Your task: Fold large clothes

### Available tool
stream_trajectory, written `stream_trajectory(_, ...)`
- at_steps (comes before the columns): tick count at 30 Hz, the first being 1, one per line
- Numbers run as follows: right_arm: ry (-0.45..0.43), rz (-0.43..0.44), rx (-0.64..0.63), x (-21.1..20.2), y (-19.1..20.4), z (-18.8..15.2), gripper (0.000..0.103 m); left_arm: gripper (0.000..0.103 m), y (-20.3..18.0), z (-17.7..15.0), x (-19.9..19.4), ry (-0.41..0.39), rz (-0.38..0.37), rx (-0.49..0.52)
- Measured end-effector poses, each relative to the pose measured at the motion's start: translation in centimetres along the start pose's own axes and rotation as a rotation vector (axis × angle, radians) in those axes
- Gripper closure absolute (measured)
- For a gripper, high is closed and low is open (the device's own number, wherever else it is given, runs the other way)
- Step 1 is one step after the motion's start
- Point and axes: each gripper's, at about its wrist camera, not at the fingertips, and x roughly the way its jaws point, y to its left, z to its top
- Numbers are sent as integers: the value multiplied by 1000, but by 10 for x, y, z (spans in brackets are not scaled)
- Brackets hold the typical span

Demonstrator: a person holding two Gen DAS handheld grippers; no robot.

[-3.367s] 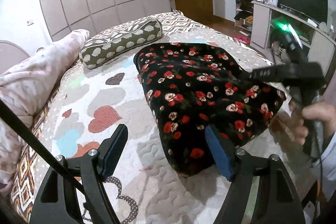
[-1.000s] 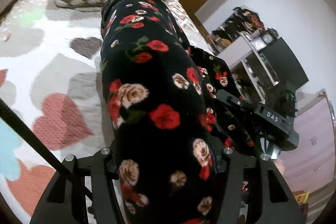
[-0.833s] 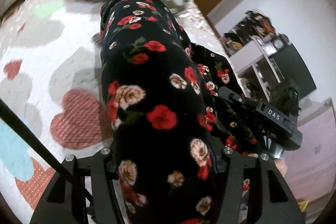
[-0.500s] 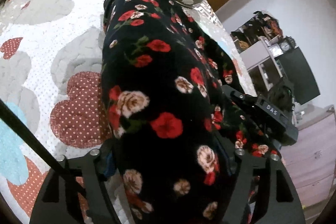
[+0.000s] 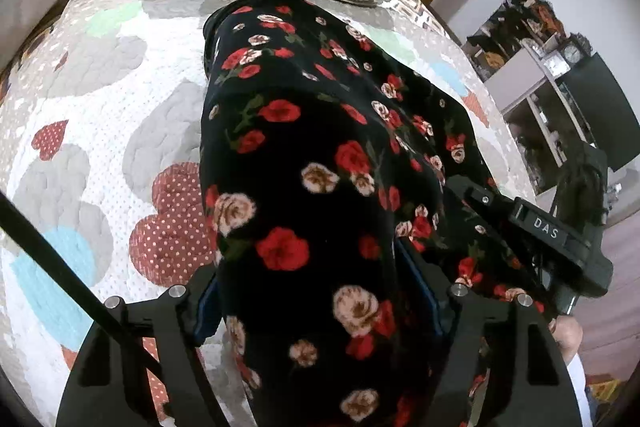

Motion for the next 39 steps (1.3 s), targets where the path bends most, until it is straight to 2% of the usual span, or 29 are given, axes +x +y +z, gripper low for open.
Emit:
stream_trajectory(3, -24, 23, 49, 0, -8, -5, 61, 27, -3, 3, 3, 12, 16, 36)
stream_trajectory(7, -30, 47, 65, 5, -15, -5, 59, 22, 4, -6, 7, -26, 14, 46)
stream_trajectory(9, -26, 51, 57, 7, -17, -4, 56, 19, 8, -11, 9, -52, 7, 34)
stream_trajectory(11, -20, 41, 52, 9, -19, -3, 46, 19, 12, -15, 7, -64, -9, 0)
stream_trajectory(13, -16, 30, 37, 10, -18, -1, 41, 19, 12, -16, 0, -80, -2, -19)
stream_trajectory(16, -13, -34, -12, 5, -9, 1, 35, 22, 1, -20, -13, -99, 61, 8)
stream_trajectory(21, -47, -147, -102, -24, 11, 1, 35, 25, -23, -31, -37, -140, 166, 113)
stream_trajectory(25, -107, -164, -176, -64, 25, -8, 35, 26, -33, -41, -30, -114, 255, 180)
stream_trajectory(27, -137, -163, -216, -83, 32, -14, 38, 26, -35, -45, -23, -113, 293, 199)
stream_trajectory(29, -168, -142, -244, -102, 39, -24, 55, 25, -36, -46, -21, -114, 298, 191)
stream_trajectory(32, -175, -105, -261, -116, 45, -40, 69, 23, -34, -45, -19, -115, 299, 176)
stream_trajectory(36, -184, -58, -302, -117, 59, -60, 70, 22, -34, -46, -19, -125, 302, 174)
stream_trajectory(39, -174, -55, -370, -109, 72, -76, 70, 22, -35, -48, -19, -132, 306, 177)
